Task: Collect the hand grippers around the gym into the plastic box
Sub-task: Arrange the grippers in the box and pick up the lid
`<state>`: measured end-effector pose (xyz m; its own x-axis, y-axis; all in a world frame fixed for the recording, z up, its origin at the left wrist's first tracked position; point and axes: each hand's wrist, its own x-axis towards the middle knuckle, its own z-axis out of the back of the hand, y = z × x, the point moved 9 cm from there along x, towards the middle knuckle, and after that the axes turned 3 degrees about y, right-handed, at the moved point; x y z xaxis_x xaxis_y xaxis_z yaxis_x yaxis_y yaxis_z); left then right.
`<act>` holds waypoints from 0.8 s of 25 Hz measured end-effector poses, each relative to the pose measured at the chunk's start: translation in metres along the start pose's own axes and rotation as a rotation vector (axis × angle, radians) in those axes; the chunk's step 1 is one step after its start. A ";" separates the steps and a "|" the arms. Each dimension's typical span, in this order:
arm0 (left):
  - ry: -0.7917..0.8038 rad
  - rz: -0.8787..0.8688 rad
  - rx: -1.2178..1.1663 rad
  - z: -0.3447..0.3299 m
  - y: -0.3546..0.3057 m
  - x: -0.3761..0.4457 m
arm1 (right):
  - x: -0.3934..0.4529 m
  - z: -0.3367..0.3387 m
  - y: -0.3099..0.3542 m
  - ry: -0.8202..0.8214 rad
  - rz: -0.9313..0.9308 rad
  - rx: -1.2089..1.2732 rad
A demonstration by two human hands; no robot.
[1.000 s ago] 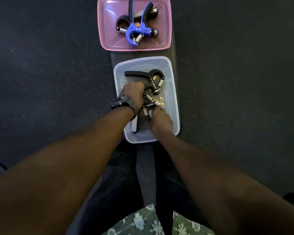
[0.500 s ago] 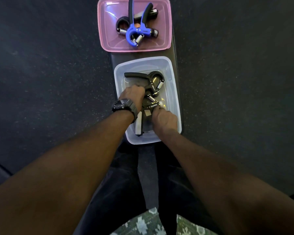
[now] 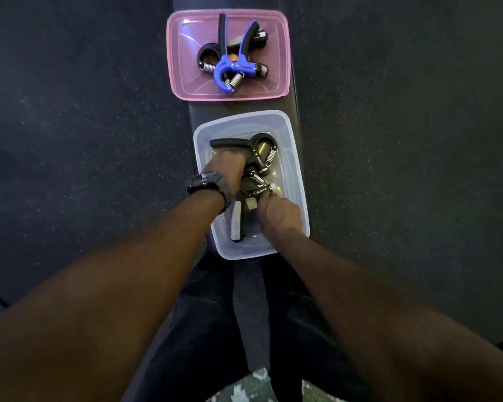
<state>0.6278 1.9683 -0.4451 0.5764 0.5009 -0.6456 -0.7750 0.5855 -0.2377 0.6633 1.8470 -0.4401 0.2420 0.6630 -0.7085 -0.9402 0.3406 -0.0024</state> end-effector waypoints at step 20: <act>-0.168 0.183 -1.298 0.050 0.023 -0.021 | 0.025 0.086 -0.038 -0.026 -0.146 1.354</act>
<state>0.6113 2.0031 -0.4007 0.3893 0.6346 -0.6677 -0.4737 -0.4837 -0.7360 0.7261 1.9078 -0.3973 0.3365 0.5720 -0.7480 0.0599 0.7797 0.6232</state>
